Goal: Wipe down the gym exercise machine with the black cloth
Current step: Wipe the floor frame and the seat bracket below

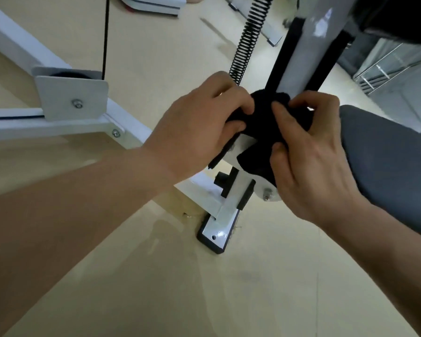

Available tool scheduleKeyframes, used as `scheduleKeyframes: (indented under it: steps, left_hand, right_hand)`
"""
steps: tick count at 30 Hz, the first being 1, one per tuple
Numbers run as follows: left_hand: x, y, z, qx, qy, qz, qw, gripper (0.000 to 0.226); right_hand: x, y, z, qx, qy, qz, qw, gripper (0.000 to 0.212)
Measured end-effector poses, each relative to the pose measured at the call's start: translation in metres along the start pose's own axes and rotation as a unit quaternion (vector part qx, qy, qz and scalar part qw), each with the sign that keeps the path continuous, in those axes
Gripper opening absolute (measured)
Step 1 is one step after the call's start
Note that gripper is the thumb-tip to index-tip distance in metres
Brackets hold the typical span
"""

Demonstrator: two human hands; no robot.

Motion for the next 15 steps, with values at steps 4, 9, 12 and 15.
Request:
scheduleKeyframes:
  steps: [4, 9, 12, 15]
  left_hand:
    - [-0.024, -0.005, -0.017, 0.02, 0.003, -0.055, 0.998, 0.031]
    - [-0.035, -0.007, -0.037, 0.034, -0.008, -0.112, 0.993, 0.046]
    - [-0.042, -0.002, -0.042, 0.04, 0.004, -0.141, 0.989, 0.054]
    - [-0.05, -0.008, -0.038, 0.001, 0.0, -0.13, 0.991, 0.052]
  right_hand:
    - [-0.011, 0.015, -0.009, 0.023, -0.045, -0.041, 0.998, 0.059]
    - [-0.025, 0.036, -0.011, 0.031, -0.007, -0.09, 0.995, 0.054]
    - [-0.024, 0.043, -0.01, 0.022, 0.01, -0.115, 0.993, 0.052]
    - [-0.023, 0.043, -0.017, 0.033, 0.005, -0.133, 0.991, 0.047]
Point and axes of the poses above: each hand's wrist, its own x-axis away from the middle knuckle, its own y-axis out of the back of the hand, z = x × y, the point moved 6 cm from there along -x, towards the middle knuckle, and after that the axes turned 10 degrees about z, right-handed, at the moved point
